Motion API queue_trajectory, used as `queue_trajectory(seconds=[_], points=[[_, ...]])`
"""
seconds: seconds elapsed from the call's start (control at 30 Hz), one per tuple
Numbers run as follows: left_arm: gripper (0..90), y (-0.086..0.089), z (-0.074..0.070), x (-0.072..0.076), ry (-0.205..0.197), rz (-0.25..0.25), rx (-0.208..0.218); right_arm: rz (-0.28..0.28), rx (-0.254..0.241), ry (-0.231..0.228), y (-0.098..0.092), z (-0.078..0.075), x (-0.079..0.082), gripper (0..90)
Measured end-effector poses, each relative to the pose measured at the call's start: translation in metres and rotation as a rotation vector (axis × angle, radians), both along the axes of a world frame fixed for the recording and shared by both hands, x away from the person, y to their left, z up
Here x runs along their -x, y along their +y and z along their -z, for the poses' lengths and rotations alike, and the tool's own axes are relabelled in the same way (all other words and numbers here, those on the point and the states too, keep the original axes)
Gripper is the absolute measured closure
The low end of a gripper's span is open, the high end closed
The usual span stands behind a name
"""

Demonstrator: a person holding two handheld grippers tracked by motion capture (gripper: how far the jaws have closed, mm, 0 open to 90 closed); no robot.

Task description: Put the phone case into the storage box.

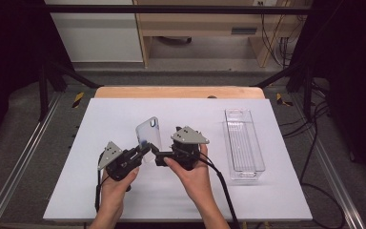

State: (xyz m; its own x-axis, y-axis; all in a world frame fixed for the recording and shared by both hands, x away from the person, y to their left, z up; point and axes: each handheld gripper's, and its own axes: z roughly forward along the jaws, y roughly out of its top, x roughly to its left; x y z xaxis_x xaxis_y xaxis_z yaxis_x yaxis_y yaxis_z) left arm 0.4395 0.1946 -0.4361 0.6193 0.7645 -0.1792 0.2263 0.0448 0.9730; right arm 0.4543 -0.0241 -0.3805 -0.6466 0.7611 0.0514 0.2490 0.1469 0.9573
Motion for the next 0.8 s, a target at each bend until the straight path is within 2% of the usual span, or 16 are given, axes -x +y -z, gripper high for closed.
queue_trajectory(seconds=[0.17, 0.23, 0.33, 0.4, 0.47, 0.57, 0.8], points=[[80.8, -0.007, 0.002, 0.001, 0.007, 0.011, -0.006, 0.003, -0.017, -0.037, -0.001, 0.0, 0.006, 3.7], [80.8, -0.01, 0.003, 0.002, 0.006, 0.017, -0.014, -0.004, -0.031, -0.036, 0.0, 0.0, 0.007, 3.6], [80.8, -0.013, 0.004, 0.004, 0.006, 0.023, -0.019, -0.008, -0.017, -0.041, 0.002, 0.001, 0.007, 3.4], [80.8, -0.015, 0.004, 0.005, 0.002, 0.025, -0.015, -0.003, -0.03, -0.046, 0.002, 0.002, 0.007, 3.2], [80.8, -0.016, 0.004, 0.007, -0.004, 0.028, -0.01, -0.006, -0.069, -0.039, 0.004, 0.002, 0.005, 3.4], [80.8, -0.018, 0.002, 0.008, -0.011, 0.031, -0.007, -0.006, -0.081, -0.048, 0.007, 0.001, 0.002, 4.2], [80.8, -0.021, 0.002, 0.01, -0.019, 0.038, -0.016, -0.02, -0.091, -0.036, 0.012, 0.0, -0.003, 3.9]])
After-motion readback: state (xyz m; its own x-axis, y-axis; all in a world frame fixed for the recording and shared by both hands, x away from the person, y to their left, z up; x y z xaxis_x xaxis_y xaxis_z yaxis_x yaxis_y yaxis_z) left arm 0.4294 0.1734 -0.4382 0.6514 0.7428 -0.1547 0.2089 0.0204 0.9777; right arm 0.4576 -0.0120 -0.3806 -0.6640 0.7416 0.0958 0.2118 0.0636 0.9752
